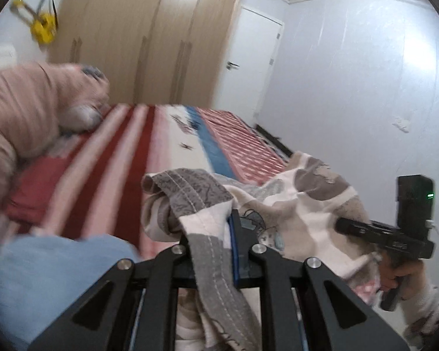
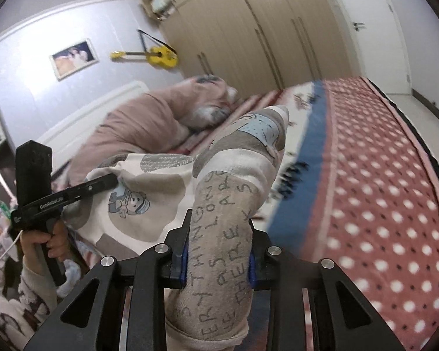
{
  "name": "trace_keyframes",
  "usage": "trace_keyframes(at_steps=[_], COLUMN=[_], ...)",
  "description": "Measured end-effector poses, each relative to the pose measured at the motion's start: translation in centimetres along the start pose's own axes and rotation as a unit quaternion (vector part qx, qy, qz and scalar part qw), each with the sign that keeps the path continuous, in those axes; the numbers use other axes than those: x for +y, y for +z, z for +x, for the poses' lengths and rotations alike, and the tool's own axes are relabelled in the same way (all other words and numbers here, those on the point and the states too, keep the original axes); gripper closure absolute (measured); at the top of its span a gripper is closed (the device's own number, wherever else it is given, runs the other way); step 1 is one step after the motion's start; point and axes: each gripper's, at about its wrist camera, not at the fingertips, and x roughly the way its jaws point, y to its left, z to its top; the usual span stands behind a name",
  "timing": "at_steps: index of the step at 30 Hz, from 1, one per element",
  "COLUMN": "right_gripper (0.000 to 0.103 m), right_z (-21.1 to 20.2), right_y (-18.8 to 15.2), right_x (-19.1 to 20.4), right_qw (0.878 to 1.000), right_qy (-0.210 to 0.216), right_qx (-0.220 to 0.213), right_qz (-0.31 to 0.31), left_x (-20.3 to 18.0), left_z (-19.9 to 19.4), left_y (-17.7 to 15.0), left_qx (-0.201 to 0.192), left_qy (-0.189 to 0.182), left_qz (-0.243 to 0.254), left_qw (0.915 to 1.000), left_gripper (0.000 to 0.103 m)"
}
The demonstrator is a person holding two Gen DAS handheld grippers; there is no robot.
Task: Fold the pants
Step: 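Grasp the folded pants with the left tool while the right tool grips the other end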
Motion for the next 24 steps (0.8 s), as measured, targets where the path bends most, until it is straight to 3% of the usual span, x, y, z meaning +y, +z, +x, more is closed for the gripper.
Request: trace_keyframes(at_steps=[6, 14, 20, 24], right_gripper=[0.080, 0.081, 0.082, 0.082], right_z=[4.3, 13.0, 18.8, 21.6], right_y=[1.0, 1.4, 1.3, 0.1], right_x=[6.9, 14.6, 17.9, 18.1], right_qw=[0.998, 0.989, 0.984, 0.983], right_qy=[0.059, 0.132, 0.157, 0.154], right_qx=[-0.001, 0.039, 0.062, 0.086], right_qz=[-0.029, -0.059, -0.062, -0.055], left_x=[5.2, 14.3, 20.5, 23.0], left_z=[-5.1, -10.2, -10.4, -8.3], left_y=[0.8, 0.3, -1.9, -4.0], left_qx=[-0.010, -0.010, 0.003, 0.033], left_qy=[0.070, 0.156, 0.194, 0.187], left_qz=[0.011, 0.007, -0.020, -0.044], left_qw=[0.9974, 0.9878, 0.9808, 0.9807], left_gripper=[0.093, 0.093, 0.093, 0.093])
